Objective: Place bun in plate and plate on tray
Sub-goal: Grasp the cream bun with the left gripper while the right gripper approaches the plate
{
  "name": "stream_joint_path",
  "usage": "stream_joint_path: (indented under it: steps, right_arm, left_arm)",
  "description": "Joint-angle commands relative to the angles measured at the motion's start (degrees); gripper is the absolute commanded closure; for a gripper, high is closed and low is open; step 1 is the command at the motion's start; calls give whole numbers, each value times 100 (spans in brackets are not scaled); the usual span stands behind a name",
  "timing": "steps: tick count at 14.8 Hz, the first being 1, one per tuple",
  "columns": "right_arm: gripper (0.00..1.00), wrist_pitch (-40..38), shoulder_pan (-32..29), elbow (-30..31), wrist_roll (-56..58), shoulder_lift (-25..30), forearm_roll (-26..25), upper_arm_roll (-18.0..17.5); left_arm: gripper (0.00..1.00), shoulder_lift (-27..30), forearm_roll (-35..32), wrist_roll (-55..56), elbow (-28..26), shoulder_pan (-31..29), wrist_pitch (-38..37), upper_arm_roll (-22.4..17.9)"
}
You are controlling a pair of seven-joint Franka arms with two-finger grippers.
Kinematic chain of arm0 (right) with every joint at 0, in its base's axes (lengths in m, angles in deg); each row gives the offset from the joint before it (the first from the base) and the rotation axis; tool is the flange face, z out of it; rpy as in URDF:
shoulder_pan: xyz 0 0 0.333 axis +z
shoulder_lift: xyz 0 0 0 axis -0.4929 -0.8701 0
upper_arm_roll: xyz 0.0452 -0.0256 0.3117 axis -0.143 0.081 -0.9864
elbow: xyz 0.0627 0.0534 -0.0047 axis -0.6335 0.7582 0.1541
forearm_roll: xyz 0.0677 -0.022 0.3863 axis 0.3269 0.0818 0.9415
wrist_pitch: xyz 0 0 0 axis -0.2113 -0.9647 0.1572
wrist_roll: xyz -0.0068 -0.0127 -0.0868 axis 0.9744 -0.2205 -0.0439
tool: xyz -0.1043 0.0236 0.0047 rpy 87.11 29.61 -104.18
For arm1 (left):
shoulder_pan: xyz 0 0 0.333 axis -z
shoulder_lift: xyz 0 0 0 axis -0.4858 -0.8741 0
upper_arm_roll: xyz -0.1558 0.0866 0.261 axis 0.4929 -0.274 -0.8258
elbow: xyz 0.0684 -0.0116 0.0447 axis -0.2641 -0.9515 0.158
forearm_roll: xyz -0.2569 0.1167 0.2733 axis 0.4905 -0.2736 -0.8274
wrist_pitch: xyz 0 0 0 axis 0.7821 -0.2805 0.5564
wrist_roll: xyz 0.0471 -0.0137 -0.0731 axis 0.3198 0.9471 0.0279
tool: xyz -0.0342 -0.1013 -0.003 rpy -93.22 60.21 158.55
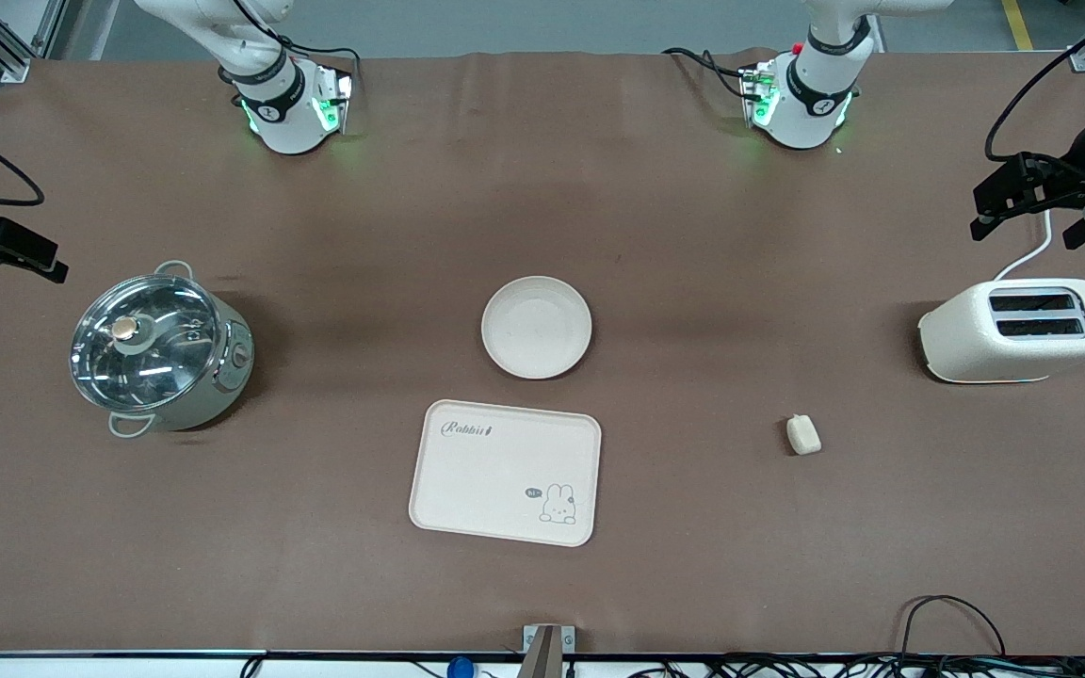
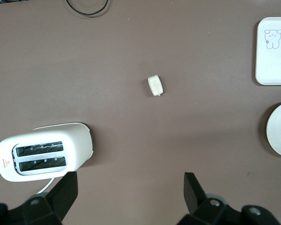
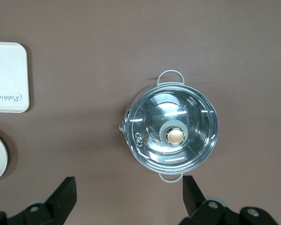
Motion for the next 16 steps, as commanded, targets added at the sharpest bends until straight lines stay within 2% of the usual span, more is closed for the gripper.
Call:
stream_joint_path:
  steps: [1, 6, 8, 9, 10, 13, 16]
  right_arm:
    - [0, -34, -54, -78, 21, -23, -29, -57]
    - [0, -113, 15, -78, 21, -32, 50, -75]
    - [0, -113, 112, -9, 109, -32, 112, -83]
    - [0, -113, 295, 79, 83, -41, 182, -83]
    - [0, -61, 462, 176, 48, -76, 261, -75]
    - [0, 89, 771, 299, -311, -504, 630, -75]
    - [0, 597, 1061, 711, -427, -647, 893, -75]
  left_arm:
    - [0, -53, -21, -21, 124, -46, -131, 39]
    - [0, -184, -21, 5, 89, -11, -140, 48]
    - [0, -648, -30, -13, 71, 24, -105, 48]
    - [0, -1068, -30, -21, 97, 33, -9, 48]
    - [0, -1429, -30, -22, 97, 51, 262, 57]
    - [0, -2641, -30, -4, 71, 156, 1674, 83]
    - [0, -3557, 58, 57, 71, 174, 2845, 101]
